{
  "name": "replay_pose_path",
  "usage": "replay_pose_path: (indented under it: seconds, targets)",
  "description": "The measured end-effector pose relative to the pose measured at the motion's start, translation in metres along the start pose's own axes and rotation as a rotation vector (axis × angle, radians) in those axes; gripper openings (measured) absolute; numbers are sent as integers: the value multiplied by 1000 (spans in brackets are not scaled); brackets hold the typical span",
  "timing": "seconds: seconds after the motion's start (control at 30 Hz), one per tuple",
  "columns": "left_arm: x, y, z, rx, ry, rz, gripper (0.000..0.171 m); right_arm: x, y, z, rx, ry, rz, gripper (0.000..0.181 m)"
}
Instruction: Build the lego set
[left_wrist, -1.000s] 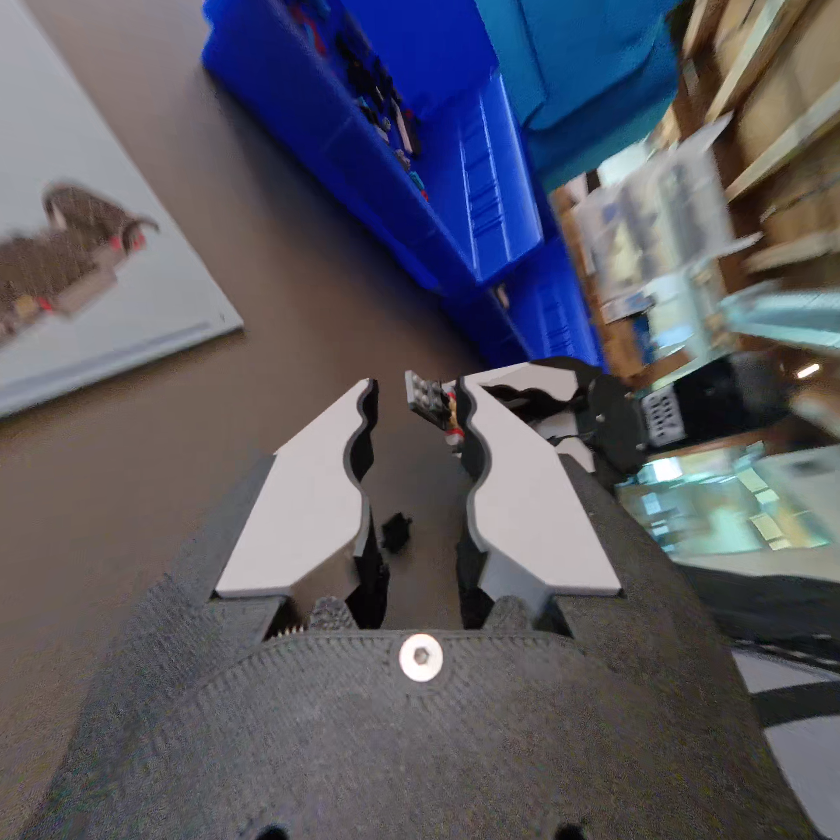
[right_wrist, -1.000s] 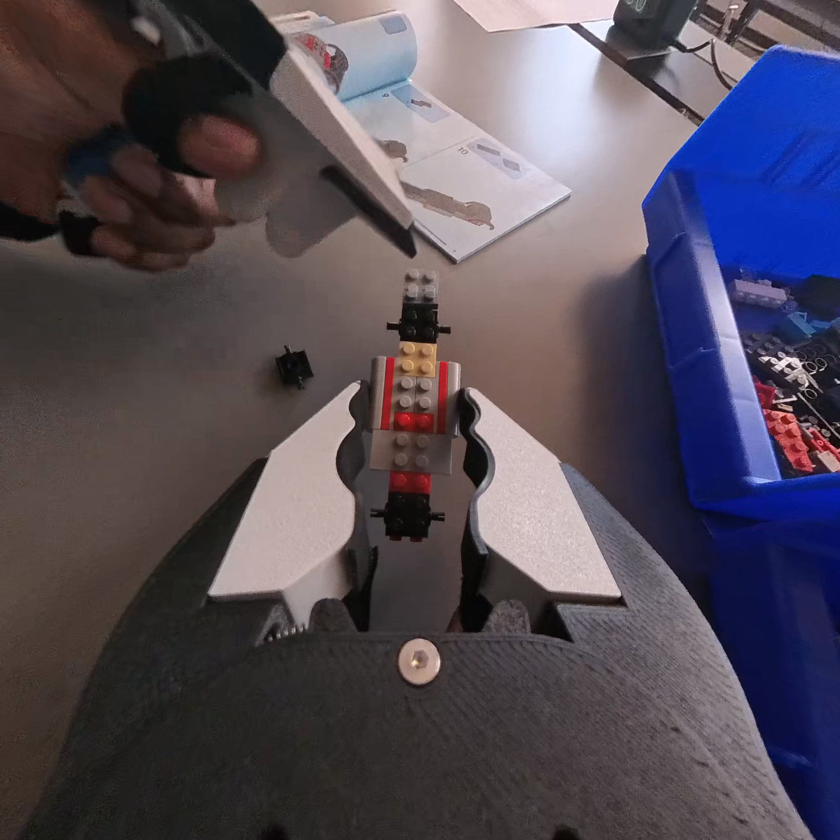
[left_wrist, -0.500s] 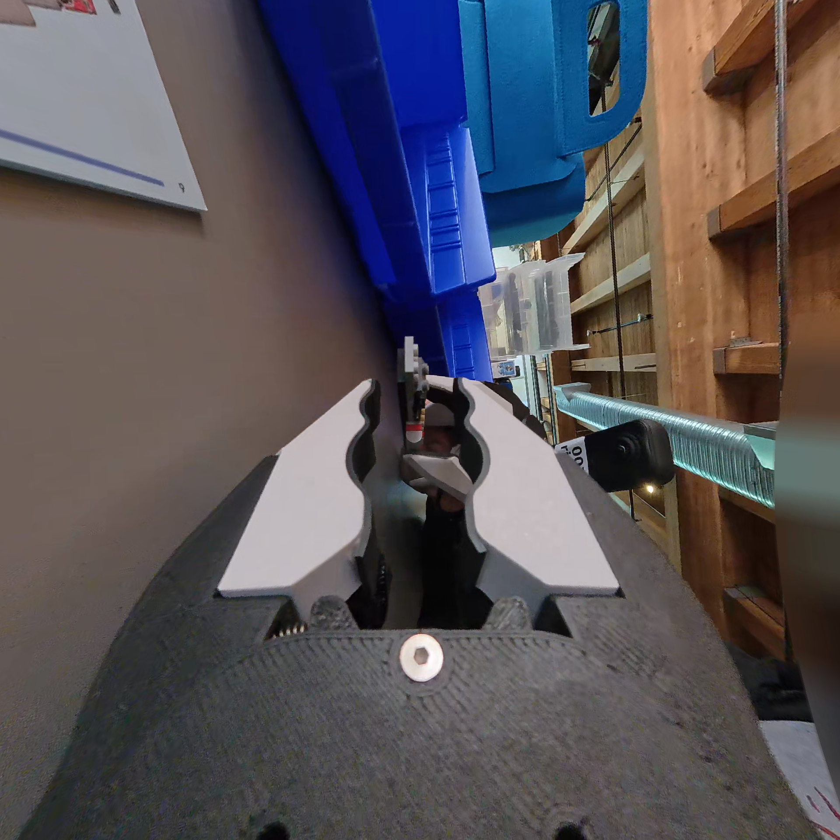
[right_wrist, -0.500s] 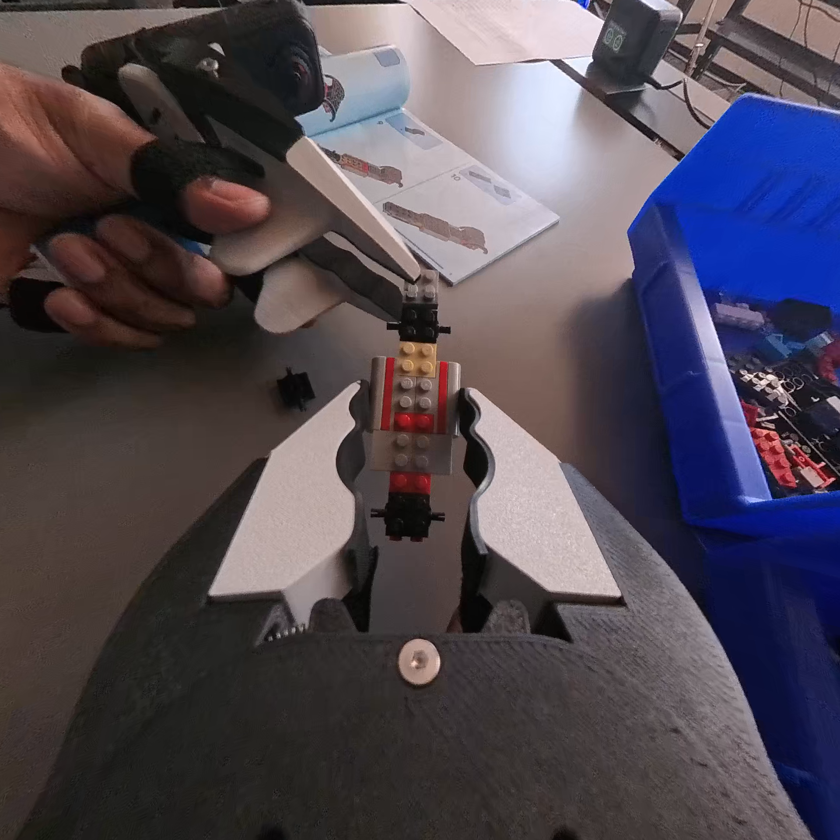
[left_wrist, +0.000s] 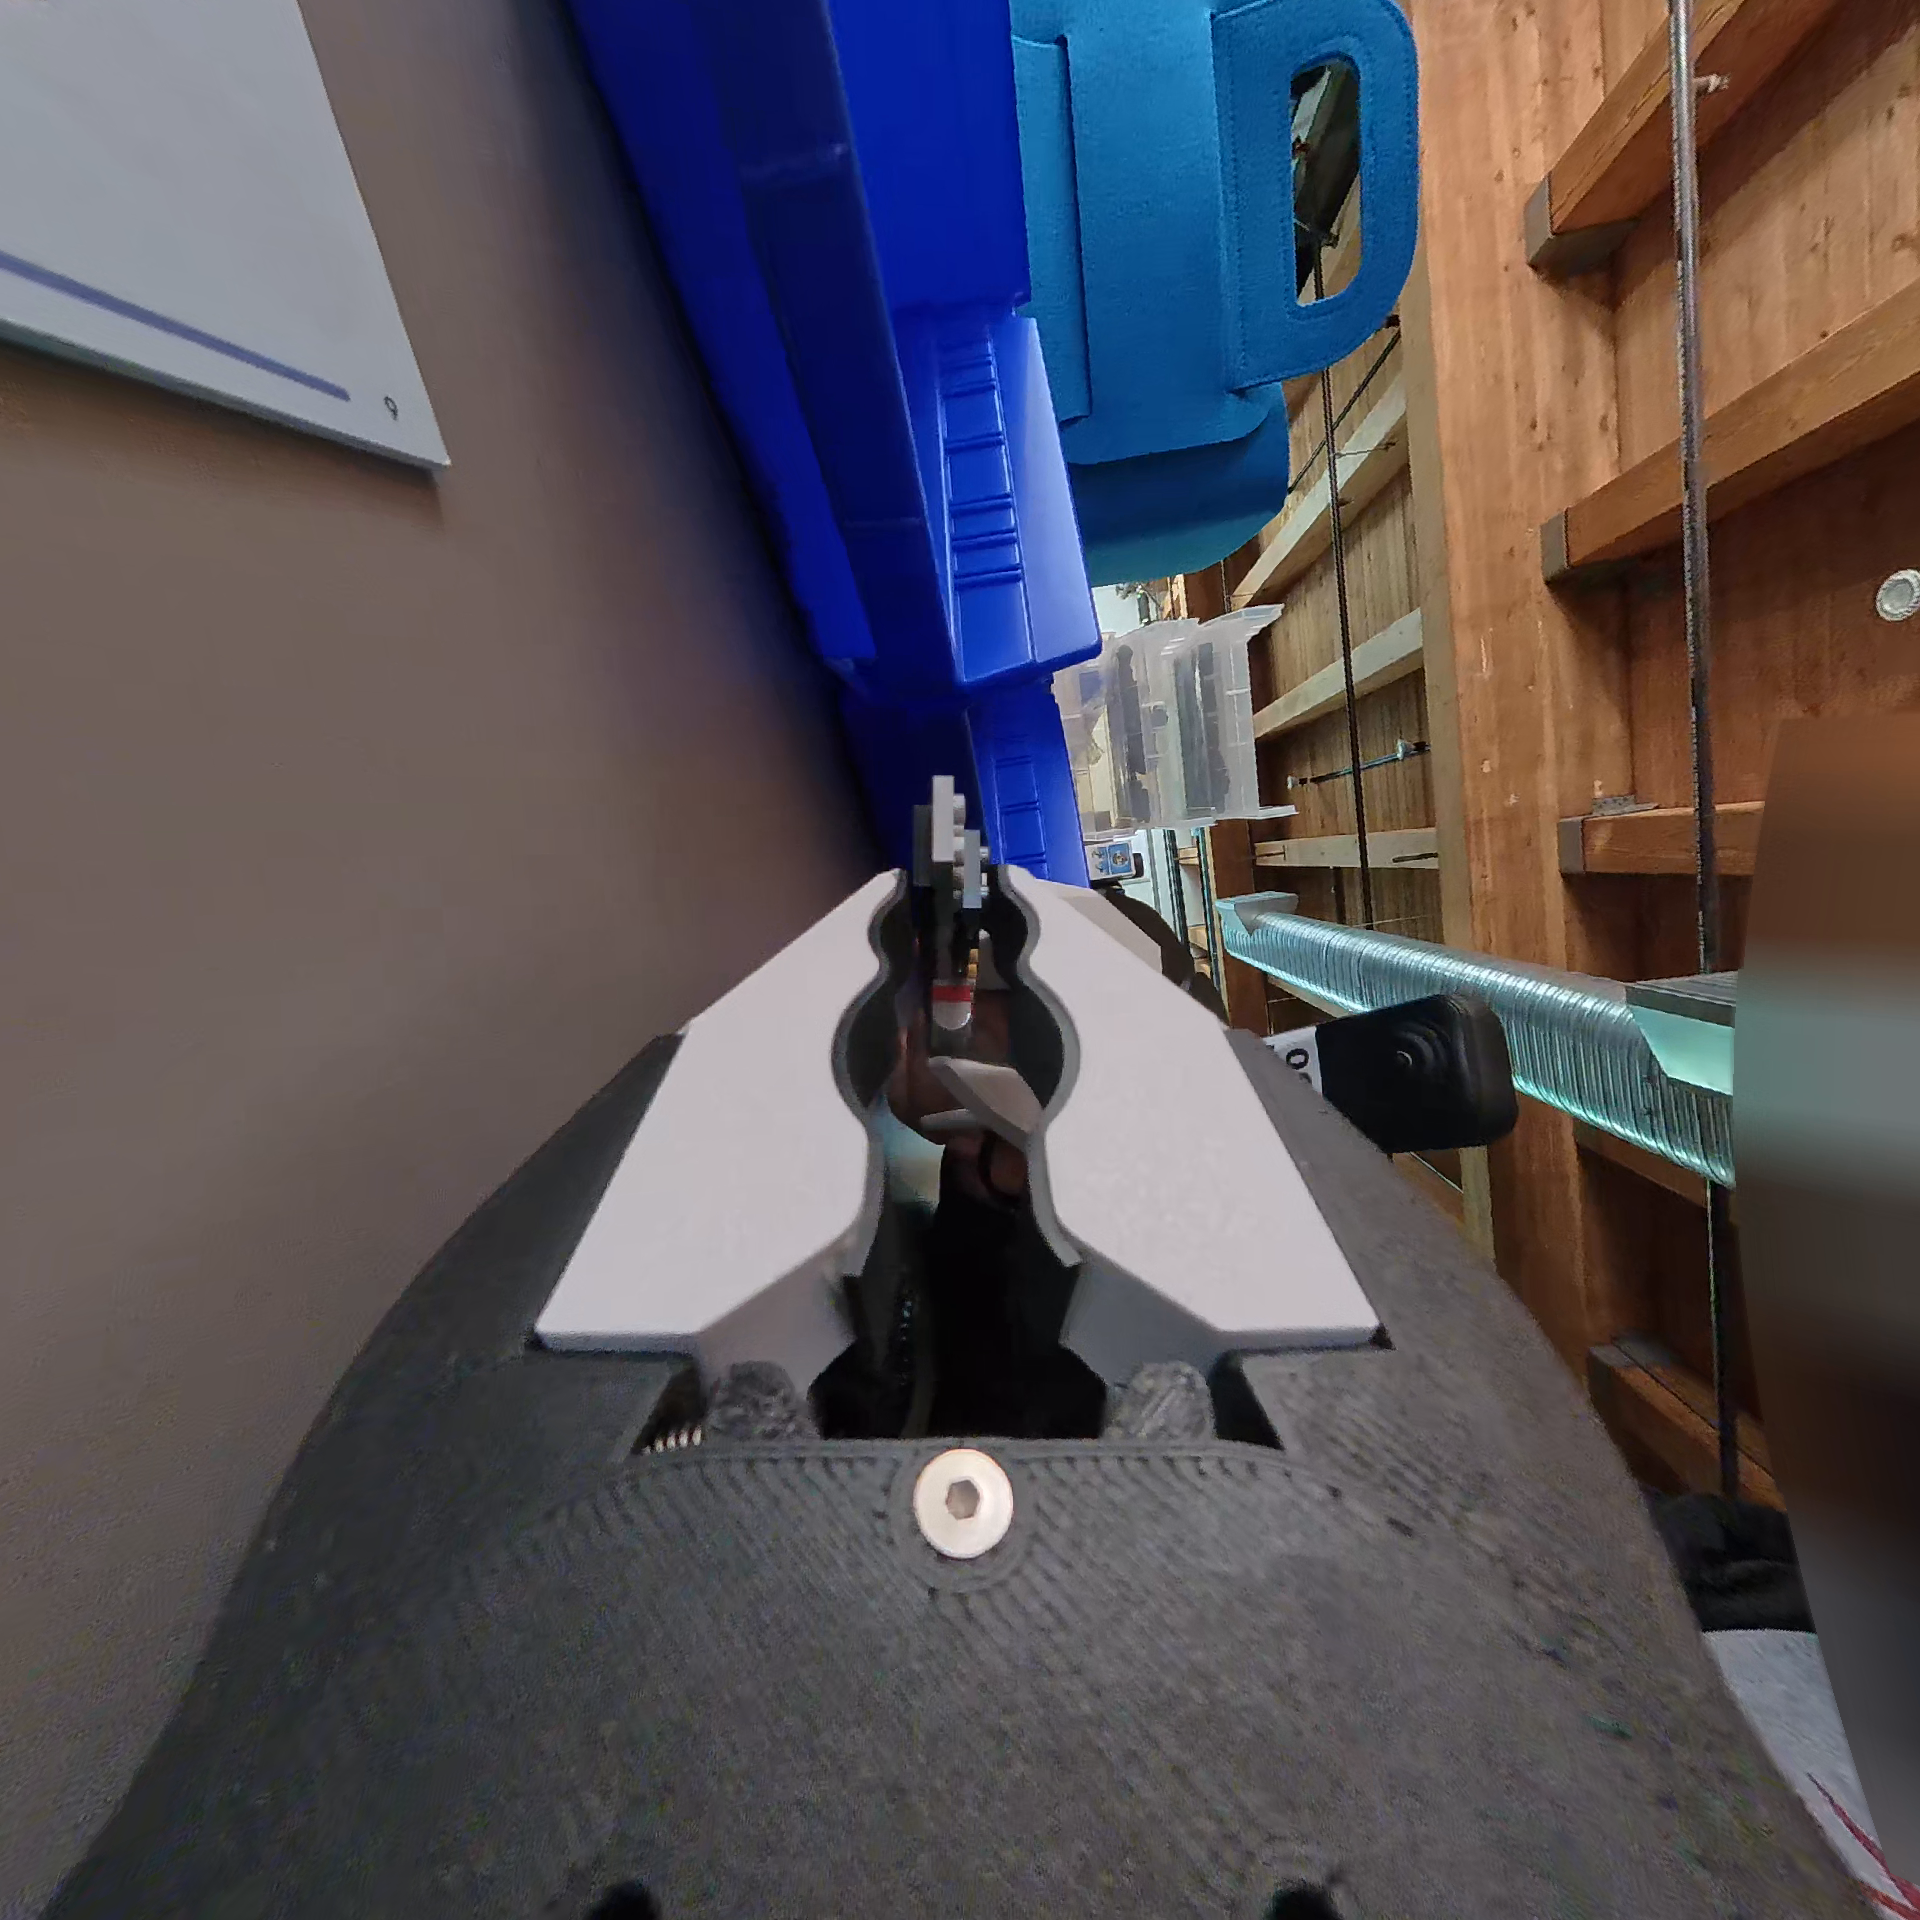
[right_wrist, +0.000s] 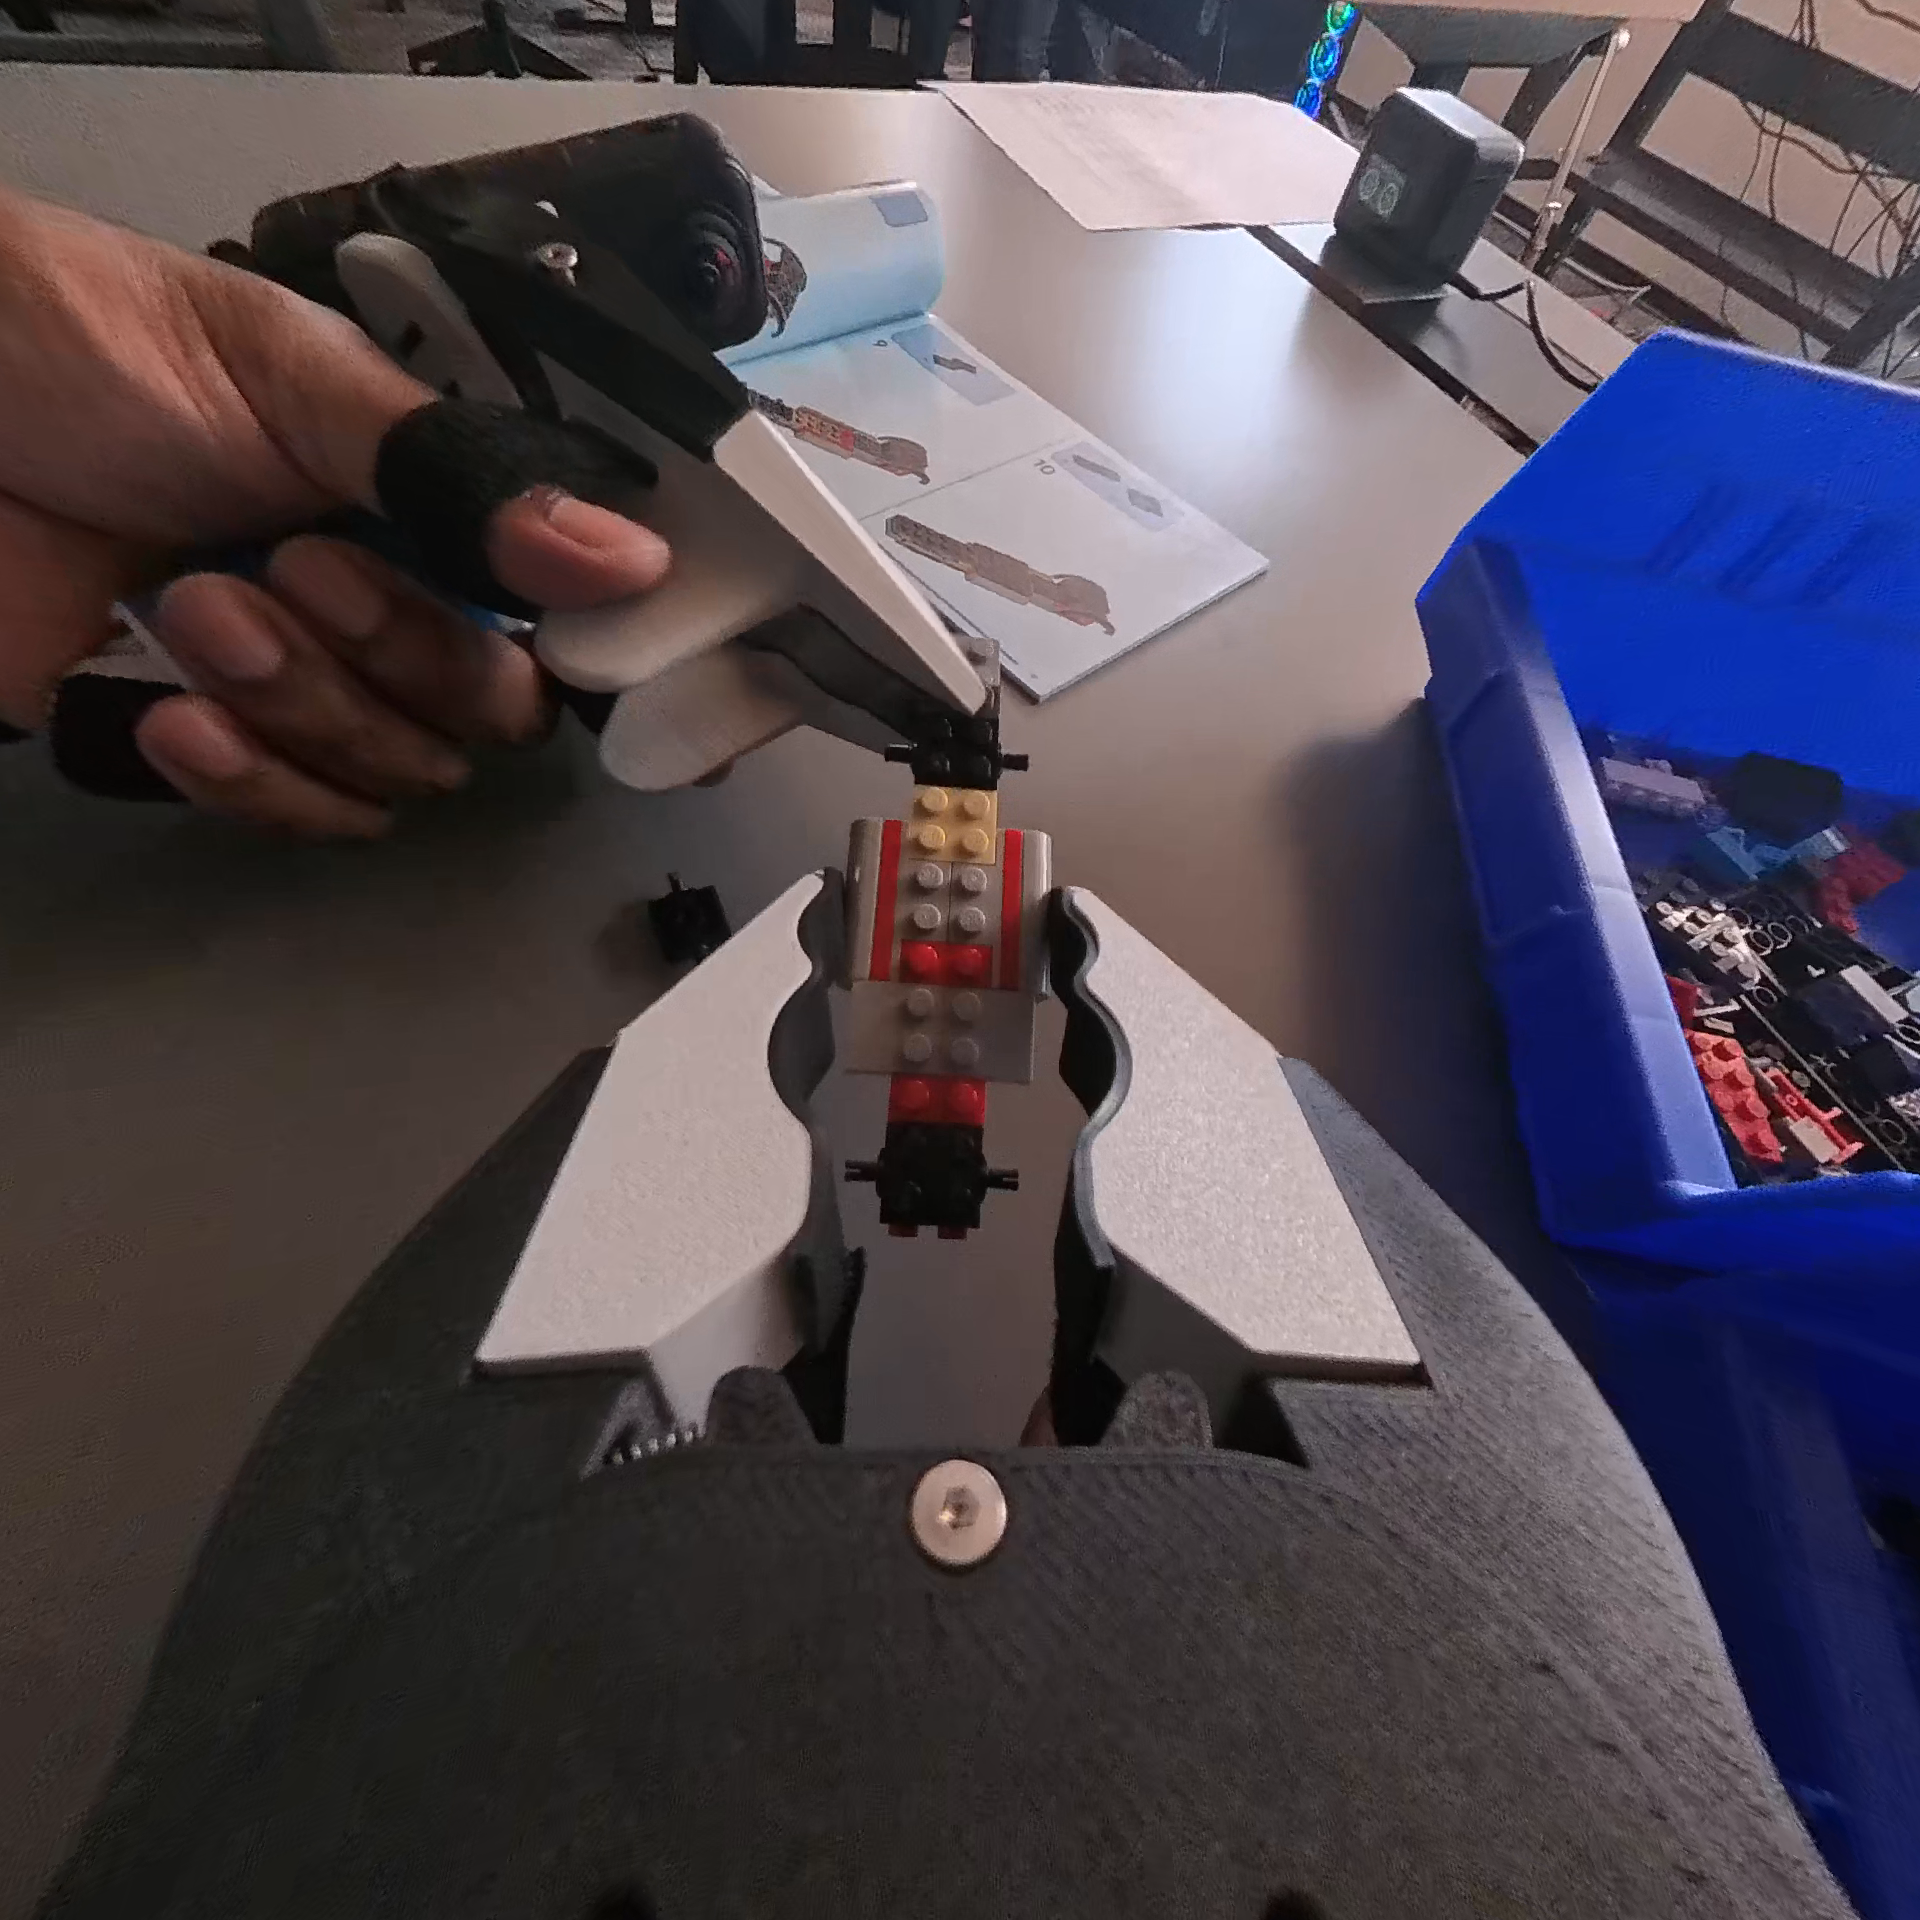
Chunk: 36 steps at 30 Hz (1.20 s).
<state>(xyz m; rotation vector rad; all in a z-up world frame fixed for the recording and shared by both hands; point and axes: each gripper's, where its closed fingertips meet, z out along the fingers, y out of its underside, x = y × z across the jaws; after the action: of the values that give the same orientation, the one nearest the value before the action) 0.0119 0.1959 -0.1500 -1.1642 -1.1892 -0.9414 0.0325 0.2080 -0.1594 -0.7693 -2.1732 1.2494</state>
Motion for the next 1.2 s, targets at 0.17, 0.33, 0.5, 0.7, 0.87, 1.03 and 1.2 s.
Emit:
replay_pose_path:
  seconds: [0.17,0.33,0.5,0.7,0.87,1.03,1.2]
  targets:
    - [4,0,-1,9,23,14,12,0,-5,-2,28,2,-3,42]
    - [6,0,-3,12,29,31,12,-2,-9,-3,44,8,-21,42]
    - [6,-1,-5,16,28,35,12,-3,-11,-2,53,13,-32,42]
    - [3,0,-6,-2,2,66,13,-5,-9,0,40,22,-61,42]
    - [5,-2,-6,5,-1,106,12,-4,-10,2,43,46,-84,42]
    - [12,-1,-4,6,60,90,32,3,-9,3,49,101,-89,42]
    - [24,-7,-9,73,150,107,23,8,-20,0,116,144,-62,42]
